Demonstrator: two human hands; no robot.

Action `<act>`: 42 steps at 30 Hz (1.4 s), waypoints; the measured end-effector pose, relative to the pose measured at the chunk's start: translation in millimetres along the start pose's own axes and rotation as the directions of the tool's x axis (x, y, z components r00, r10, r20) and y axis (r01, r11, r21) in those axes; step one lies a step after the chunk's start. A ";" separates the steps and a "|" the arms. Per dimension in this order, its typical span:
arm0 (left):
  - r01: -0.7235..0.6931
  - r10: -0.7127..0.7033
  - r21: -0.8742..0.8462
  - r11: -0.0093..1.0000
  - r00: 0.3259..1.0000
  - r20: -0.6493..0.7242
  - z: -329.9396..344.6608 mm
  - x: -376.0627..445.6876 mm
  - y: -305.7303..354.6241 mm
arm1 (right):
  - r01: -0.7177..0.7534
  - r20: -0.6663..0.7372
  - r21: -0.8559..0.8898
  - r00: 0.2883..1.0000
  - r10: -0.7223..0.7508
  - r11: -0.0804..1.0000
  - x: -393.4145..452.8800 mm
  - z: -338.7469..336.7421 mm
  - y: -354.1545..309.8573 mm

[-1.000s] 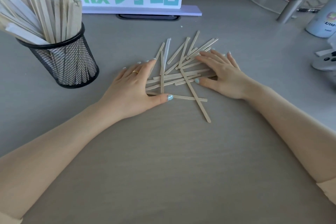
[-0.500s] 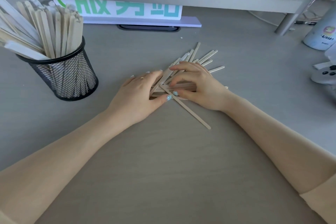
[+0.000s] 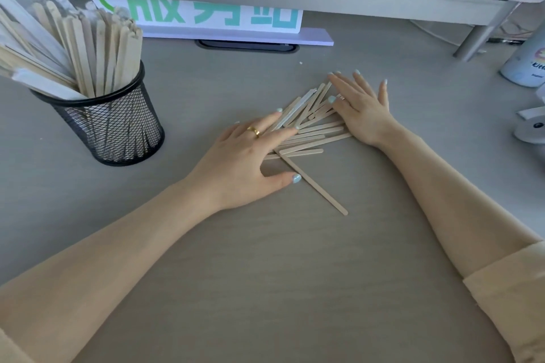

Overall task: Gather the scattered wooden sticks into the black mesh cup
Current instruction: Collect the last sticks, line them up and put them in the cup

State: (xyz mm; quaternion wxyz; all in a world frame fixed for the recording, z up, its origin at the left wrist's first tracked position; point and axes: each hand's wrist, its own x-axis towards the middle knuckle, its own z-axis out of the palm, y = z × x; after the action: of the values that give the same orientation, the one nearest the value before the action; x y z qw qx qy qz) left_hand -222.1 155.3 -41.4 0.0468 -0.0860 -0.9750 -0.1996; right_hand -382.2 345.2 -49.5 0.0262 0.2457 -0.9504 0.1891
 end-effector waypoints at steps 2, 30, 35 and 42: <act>-0.003 0.003 -0.018 1.000 1.000 -0.030 1.4 4.5 1.3 | 0.032 0.041 0.017 0.999 -0.032 0.999 -0.4 2.8 -7.1; 0.120 -0.175 -0.233 0.965 0.956 -0.234 -7.0 -16.6 -28.3 | 0.360 0.148 0.125 0.914 -0.377 0.924 -25.3 9.9 -59.9; 0.114 -0.169 -0.235 0.965 0.958 -0.230 -8.5 -21.7 -28.7 | 0.431 0.200 0.134 0.870 -0.450 0.893 -22.5 12.6 -67.0; 0.134 -0.189 -0.226 0.965 0.951 -0.243 -10.3 -30.6 -32.8 | 0.541 0.266 0.103 0.794 -0.547 0.835 -23.7 11.6 -79.8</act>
State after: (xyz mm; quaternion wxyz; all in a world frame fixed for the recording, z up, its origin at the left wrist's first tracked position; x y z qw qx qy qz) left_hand -197.6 117.0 -48.3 0.1497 0.0175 -0.9379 -0.3124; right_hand -322.8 287.2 -36.0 -0.0600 0.5332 -0.8310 0.1467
